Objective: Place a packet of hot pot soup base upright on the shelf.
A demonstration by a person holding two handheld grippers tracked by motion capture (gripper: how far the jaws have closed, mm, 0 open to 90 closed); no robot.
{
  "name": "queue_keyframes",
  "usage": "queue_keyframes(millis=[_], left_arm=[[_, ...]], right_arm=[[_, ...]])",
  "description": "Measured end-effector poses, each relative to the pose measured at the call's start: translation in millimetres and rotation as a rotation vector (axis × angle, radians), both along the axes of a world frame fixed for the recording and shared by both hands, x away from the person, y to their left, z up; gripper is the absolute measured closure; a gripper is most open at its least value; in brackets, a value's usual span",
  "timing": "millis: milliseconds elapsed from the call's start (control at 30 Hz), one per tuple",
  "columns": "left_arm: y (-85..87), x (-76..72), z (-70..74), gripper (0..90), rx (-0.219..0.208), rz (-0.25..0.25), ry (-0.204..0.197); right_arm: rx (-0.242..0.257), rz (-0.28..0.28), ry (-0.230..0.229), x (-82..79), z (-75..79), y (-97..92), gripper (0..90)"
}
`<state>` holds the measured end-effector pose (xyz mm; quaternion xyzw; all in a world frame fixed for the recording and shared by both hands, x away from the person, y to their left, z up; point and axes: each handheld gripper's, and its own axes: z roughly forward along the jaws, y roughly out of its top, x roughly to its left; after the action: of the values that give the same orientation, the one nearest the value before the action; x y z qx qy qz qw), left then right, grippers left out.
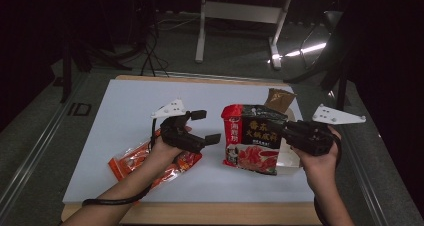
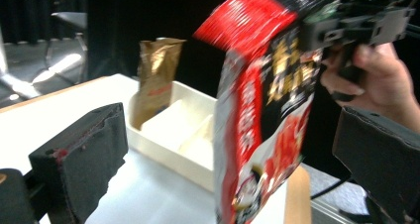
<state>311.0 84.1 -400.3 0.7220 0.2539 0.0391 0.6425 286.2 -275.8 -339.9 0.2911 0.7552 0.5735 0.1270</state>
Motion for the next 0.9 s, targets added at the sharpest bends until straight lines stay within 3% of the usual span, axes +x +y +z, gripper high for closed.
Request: queue_keyframes(millis=[333,633,900], left_arm=[[20.4,-9.6,-8.0,1.3,0.033,0.012,-0.01],[38.4,-20.3,-26.3,1.3,0.054,0.041,-0.004],[55.7,-23.9,-42.9,1.3,0.086,0.103,0.045]], right_arm=[[0.008,-0.053,-0.05,8.9,20.4,-13.3,77.0],[0.005,-0.119,-0.068,27.1,29.4,-27.4,77.0],[0.008,-0.159,-0.091,45.4,28.6,-45.4,77.0]])
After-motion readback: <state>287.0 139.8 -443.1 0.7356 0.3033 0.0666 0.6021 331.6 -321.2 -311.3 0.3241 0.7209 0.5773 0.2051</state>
